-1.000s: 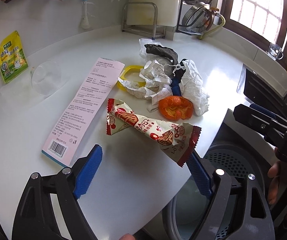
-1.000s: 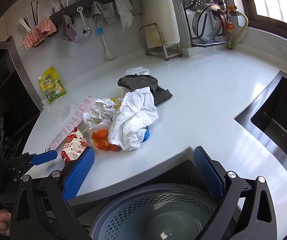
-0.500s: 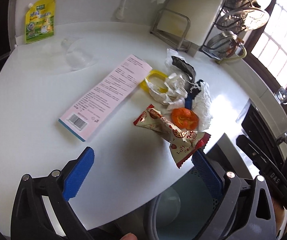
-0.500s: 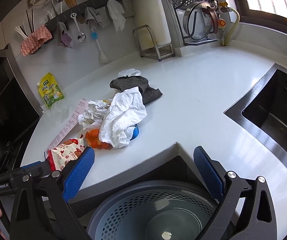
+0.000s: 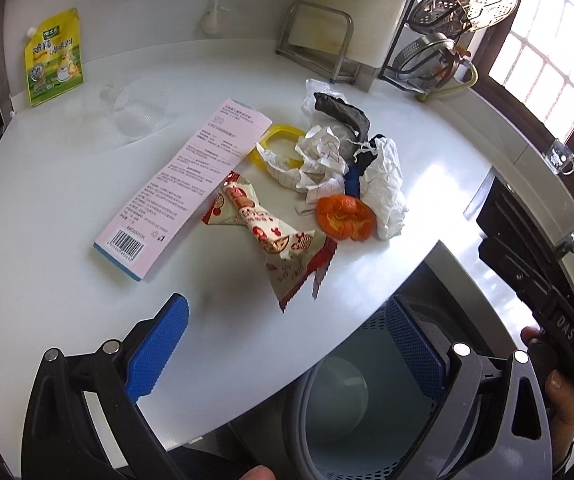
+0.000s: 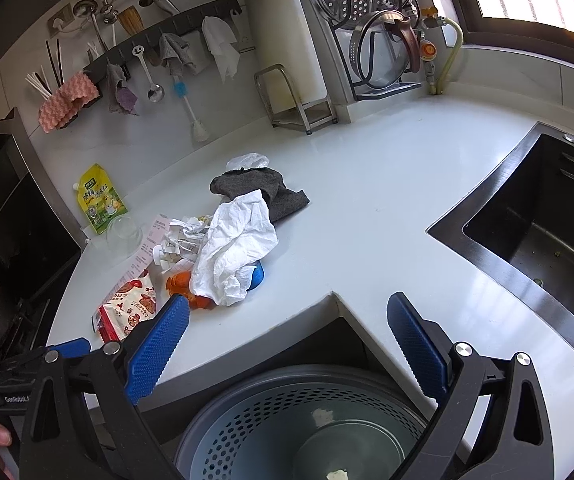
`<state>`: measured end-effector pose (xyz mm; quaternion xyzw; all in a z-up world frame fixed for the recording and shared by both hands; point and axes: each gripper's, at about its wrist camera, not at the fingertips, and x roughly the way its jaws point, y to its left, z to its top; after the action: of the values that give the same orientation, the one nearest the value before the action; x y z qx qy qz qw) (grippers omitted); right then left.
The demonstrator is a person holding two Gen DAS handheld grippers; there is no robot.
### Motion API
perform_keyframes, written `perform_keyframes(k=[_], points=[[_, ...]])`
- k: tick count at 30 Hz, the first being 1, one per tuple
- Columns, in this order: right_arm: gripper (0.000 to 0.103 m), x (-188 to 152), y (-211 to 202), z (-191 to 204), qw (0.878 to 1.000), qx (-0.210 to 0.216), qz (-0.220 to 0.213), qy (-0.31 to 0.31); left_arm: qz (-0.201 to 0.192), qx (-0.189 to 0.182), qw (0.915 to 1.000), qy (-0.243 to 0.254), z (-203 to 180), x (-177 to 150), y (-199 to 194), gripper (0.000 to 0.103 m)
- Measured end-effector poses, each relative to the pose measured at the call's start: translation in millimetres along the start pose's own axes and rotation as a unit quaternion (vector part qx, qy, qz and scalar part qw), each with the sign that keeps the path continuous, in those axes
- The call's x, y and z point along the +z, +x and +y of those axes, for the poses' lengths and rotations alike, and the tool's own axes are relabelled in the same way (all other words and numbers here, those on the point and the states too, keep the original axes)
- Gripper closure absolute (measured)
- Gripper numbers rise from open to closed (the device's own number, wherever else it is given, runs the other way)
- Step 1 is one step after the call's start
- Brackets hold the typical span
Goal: Collect trash
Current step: 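Grasp the red-and-white snack wrapper with the left tool, then lift the wrapper with the left tool while the right tool grasps the white tissue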
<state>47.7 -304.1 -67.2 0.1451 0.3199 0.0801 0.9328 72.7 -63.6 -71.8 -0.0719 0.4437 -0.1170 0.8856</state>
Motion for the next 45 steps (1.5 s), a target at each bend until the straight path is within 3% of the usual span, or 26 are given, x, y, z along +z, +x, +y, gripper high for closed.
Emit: perform_keyframes(k=[5,7,9,10,11,12,17,22,31,32,33,35,38,41,45], points=[[0.009,-2.4,-1.5,0.5,1.0,0.004,0.002,-0.004,0.004,0.017,0.9991,-0.039,6.4,24.4,31.1,0.007],[0.009,-3.9,0.0,-2.5,1.0,0.002,0.005,-0.004,0.003,0.024,0.9989,-0.042,8.1,28.0,39.6,0.015],[0.009,-5.4,1.0,-5.7,1.0,0.001,0.008,-0.002,0.009,0.025,0.999,-0.035,6.6,28.5,45.0,0.05],[0.009,-5.5,1.4,-7.6,1.0,0.0,0.008,-0.001,0.012,0.022,0.9992,-0.031,5.6,27.9,46.3,0.056],[0.009,-5.6,2.0,-9.1,1.0,-0.001,0.008,0.0,0.009,0.021,0.9994,-0.026,4.6,27.0,46.2,0.07],[0.009,-5.2,2.9,-10.4,1.0,-0.001,0.009,0.001,0.008,0.016,0.9996,-0.022,4.1,26.3,45.8,0.073],[0.009,-0.6,10.4,-6.2,1.0,0.024,0.013,-0.002,-0.014,0.015,0.9997,0.011,-1.9,23.2,36.0,0.077],[0.009,16.6,30.7,17.8,0.998,0.047,0.019,-0.028,-0.065,0.027,0.9967,0.04,-6.0,21.9,8.8,0.079],[0.01,41.3,96.2,35.2,0.997,0.039,0.06,-0.037,-0.081,0.026,0.9954,0.044,3.8,12.6,-8.0,0.078],[0.016,41.2,99.9,35.6,0.996,0.039,0.065,-0.038,-0.081,0.027,0.9954,0.043,5.8,11.8,-8.0,0.078],[0.032,40.6,103.4,36.8,0.996,0.039,0.072,-0.042,-0.081,0.027,0.9954,0.043,7.6,10.8,-8.3,0.078],[0.048,38.1,109.1,41.0,0.994,0.037,0.085,-0.054,-0.082,0.024,0.9955,0.042,10.1,10.6,-8.4,0.078],[0.05,35.3,113.8,47.0,0.993,0.03,0.089,-0.066,-0.084,0.02,0.9956,0.036,12.9,9.8,-9.2,0.078],[0.077,34.2,112.5,50.4,0.993,0.037,0.09,-0.071,-0.089,0.015,0.9952,0.039,12.2,8.3,-11.6,0.078],[0.084,36.2,102.9,53.0,0.994,0.046,0.072,-0.067,-0.095,0.016,0.9947,0.036,15.4,7.6,-14.9,0.077]])
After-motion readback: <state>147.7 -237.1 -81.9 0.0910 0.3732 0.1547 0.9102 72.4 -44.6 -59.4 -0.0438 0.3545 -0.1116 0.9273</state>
